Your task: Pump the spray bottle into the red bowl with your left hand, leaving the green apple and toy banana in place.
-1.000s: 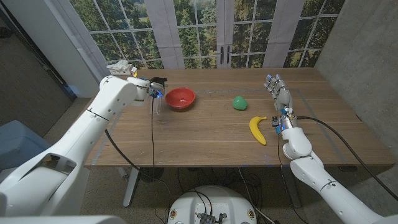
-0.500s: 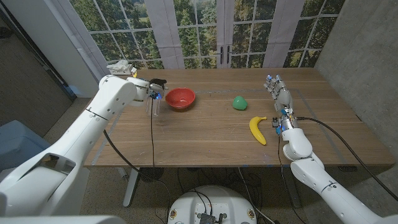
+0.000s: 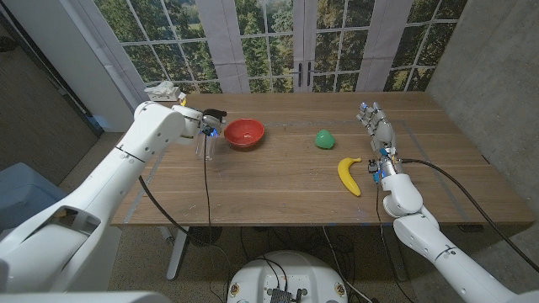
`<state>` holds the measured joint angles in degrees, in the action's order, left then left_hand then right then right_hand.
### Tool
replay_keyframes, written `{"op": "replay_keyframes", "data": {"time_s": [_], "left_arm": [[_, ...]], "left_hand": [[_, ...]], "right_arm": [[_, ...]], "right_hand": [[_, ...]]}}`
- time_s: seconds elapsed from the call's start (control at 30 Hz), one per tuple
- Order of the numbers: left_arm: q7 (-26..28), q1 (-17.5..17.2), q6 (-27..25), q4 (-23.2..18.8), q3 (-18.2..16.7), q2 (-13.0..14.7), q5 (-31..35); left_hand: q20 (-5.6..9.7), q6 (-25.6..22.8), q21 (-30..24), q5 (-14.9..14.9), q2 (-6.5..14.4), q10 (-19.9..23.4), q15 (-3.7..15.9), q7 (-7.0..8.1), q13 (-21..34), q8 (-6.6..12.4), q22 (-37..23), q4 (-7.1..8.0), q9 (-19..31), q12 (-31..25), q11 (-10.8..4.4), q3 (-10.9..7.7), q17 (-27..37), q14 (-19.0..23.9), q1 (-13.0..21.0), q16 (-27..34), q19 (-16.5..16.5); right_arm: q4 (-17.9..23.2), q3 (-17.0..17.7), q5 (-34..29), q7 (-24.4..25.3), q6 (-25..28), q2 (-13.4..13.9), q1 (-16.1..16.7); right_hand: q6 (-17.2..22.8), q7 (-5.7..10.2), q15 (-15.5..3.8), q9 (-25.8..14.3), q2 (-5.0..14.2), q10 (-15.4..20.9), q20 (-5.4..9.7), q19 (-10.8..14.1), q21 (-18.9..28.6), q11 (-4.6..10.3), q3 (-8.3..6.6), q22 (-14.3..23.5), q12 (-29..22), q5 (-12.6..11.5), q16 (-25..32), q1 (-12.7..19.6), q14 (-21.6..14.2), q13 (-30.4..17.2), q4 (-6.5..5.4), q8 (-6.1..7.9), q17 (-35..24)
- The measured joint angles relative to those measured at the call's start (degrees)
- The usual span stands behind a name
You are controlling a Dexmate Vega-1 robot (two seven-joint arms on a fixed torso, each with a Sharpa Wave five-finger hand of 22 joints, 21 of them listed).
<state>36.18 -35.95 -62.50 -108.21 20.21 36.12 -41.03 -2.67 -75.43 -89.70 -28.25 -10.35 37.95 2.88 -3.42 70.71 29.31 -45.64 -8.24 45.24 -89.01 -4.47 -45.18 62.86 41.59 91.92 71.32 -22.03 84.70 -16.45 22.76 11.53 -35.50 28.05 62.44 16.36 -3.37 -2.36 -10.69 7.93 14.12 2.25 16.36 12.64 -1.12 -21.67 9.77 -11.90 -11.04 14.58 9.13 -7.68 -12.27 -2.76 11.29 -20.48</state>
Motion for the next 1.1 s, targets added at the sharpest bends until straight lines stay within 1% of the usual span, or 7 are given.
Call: {"op": "replay_keyframes", "data": {"time_s": [0.33,0.63,0.77,0.9,1.0,1.07,1.1], "left_arm": [[-1.19,1.00,-0.69,-0.33,1.93,0.98,1.82],[-1.57,1.00,-0.61,-0.64,2.10,0.97,2.70],[-1.73,0.55,-0.18,-0.84,1.77,0.71,2.75],[-2.05,0.21,0.51,-1.09,1.50,0.65,2.85],[-2.20,-0.17,1.34,-1.43,1.30,0.66,2.97],[-2.29,-0.48,2.25,-1.67,1.13,0.70,3.11],[-2.38,-0.78,2.75,-1.90,1.02,0.76,3.15]], "left_hand": [[0.21,0.31,0.00,1.21,-0.01,0.03,0.36,-0.30,-0.01,0.02,-0.93,0.00,1.76,-0.21,-0.03,-0.01,0.95,0.33,0.00,-0.38,0.22],[0.23,0.61,0.04,1.65,-0.08,0.23,0.63,-0.60,-0.01,0.26,-1.54,-0.01,2.00,-0.20,-0.22,-0.01,1.78,0.62,0.08,-0.83,0.20],[0.36,0.61,0.06,1.95,-0.08,0.09,0.83,-0.61,-0.01,0.63,-1.54,-0.01,0.36,-0.21,-0.36,-0.01,1.76,0.81,0.08,-0.88,0.07],[0.67,0.75,0.06,1.99,-0.08,-0.44,1.12,-0.74,-0.02,0.76,-1.40,-0.01,0.19,-0.21,-0.24,-0.02,1.43,1.09,0.08,-1.58,0.38],[0.97,1.90,0.23,2.10,-0.08,-1.23,1.34,-1.88,-0.72,2.42,-0.99,-0.01,0.48,0.19,-0.04,-0.02,0.21,1.32,0.08,-2.55,0.08],[1.63,3.03,0.72,1.81,-0.23,-0.77,1.60,-2.71,-4.33,3.06,-0.33,-0.01,-1.10,2.81,-0.40,-0.02,-0.97,1.68,0.23,-3.06,-0.12],[2.03,3.69,0.94,1.11,-0.23,0.47,1.65,-2.45,-7.12,7.23,0.15,-0.01,-3.37,4.93,-0.51,-0.02,-0.99,1.85,0.23,-3.20,-0.29]], "right_arm": [[-0.78,-0.22,0.34,-0.34,0.04,-0.18,-0.48],[-1.00,-0.23,0.42,-0.37,-0.13,-0.20,-0.54],[-1.01,-0.21,0.42,-0.37,-0.38,-0.20,-0.54],[-1.01,-0.13,0.42,-0.35,-0.54,-0.21,-0.41],[-0.98,-0.04,0.42,-0.26,-0.66,-0.18,-0.30],[-0.90,0.03,0.41,-0.22,-0.73,-0.16,-0.19],[-0.83,0.09,0.37,-0.18,-0.81,-0.16,-0.09]], "right_hand": [[0.00,0.00,0.00,0.00,0.00,0.00,0.21,0.21,-0.44,0.00,0.00,-0.01,0.00,0.00,0.00,0.00,0.00,0.00,0.00,0.00,0.00],[0.00,0.00,0.00,0.00,0.00,0.00,0.21,0.21,-0.44,0.00,0.00,-0.01,0.00,0.00,0.00,0.00,0.00,0.00,0.00,0.00,-0.01],[0.00,0.00,0.00,0.00,0.00,0.00,0.21,0.21,-0.44,0.00,0.00,-0.01,0.00,0.00,0.00,0.00,0.00,0.00,0.00,0.00,0.00],[0.00,0.00,0.00,0.00,0.00,0.00,0.21,0.21,-0.44,0.00,0.00,-0.01,0.00,0.00,0.00,0.00,0.00,0.00,0.00,0.00,0.00],[0.00,0.00,0.00,0.00,0.00,0.00,0.21,0.21,-0.44,0.00,0.00,-0.01,0.00,0.00,0.00,0.00,0.00,0.00,0.00,0.00,-0.01],[0.00,0.00,0.00,0.00,0.00,0.00,0.21,0.21,-0.44,0.00,0.00,-0.01,0.00,0.00,0.00,0.00,0.00,0.00,0.00,0.00,-0.01],[0.00,0.00,0.00,0.00,0.00,0.00,0.21,0.21,-0.44,0.00,0.00,-0.01,0.00,0.00,0.00,0.00,0.00,0.00,0.00,0.00,-0.01]]}}
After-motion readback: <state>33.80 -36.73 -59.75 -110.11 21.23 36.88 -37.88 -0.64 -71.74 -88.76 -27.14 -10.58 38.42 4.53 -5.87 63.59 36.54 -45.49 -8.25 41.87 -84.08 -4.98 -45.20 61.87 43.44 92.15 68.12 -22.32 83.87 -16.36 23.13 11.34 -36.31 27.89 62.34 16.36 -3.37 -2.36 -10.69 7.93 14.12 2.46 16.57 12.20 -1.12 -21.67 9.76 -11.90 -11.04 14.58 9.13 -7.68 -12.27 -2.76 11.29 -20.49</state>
